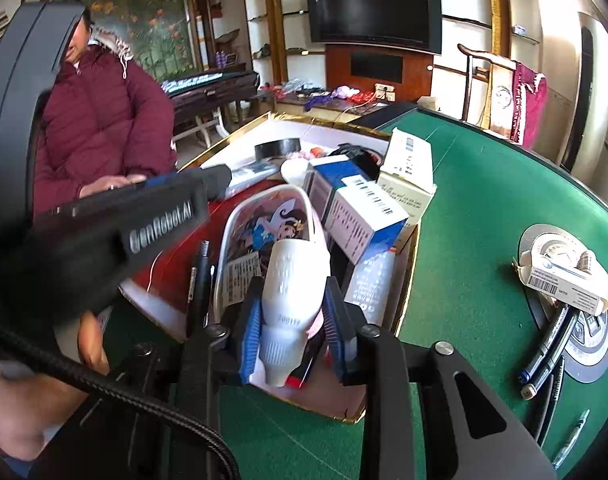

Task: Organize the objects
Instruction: 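Carry the marker and dropper bottle into the white tray and open both grippers, then move both grippers out of the tray back over the table items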

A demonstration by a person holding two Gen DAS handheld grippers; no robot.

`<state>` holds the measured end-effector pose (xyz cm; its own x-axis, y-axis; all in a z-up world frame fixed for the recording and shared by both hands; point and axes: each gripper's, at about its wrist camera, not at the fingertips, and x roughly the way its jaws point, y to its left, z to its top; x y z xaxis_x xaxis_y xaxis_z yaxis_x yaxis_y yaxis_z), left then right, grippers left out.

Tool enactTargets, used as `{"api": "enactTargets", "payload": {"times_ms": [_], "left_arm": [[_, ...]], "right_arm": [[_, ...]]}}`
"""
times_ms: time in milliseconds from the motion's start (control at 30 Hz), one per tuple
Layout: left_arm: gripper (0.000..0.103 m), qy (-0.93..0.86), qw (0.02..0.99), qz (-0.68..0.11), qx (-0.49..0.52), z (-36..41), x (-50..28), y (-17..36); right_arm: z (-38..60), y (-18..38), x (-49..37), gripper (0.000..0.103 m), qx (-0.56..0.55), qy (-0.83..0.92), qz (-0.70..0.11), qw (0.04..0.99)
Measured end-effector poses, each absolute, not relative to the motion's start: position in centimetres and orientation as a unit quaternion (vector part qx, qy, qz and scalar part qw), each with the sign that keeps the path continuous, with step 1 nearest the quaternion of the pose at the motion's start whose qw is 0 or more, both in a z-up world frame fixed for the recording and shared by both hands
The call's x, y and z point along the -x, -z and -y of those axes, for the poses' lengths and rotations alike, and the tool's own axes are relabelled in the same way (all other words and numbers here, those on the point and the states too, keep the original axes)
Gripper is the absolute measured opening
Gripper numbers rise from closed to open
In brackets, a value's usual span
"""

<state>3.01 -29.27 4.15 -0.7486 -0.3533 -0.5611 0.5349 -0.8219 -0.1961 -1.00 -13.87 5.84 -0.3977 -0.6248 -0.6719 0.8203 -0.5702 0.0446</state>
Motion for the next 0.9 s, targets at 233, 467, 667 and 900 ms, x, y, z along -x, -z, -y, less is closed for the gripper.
{"api": "enactTargets", "payload": {"times_ms": [233, 467, 667, 900], "left_arm": [[0.04, 0.918, 0.258, -0.195, -0.228, 30.0, -3.9, -4.5], [0.04, 0.922, 0.258, -0.185, -0.223, 29.6, -4.0, -4.3], [0.041, 0.929, 0.265, -0.166, -0.197, 28.8, -4.5, -4.9], [0.041, 0.947, 0.252, -0.109, -0.167, 25.8, -4.7, -5.9]], "right_arm": [[12.5, -8.1, -1.1, 0.055, -0.262, 0.843, -0.147, 0.446], [9.3, -10.9, 0.3, 0.059, -0.244, 0.863, -0.078, 0.435], [1.7, -12.2, 5.3, 0.062, -0.255, 0.9, -0.022, 0.352], [-11.4, -10.3, 13.4, 0.063, -0.342, 0.914, 0.069, 0.208]]}}
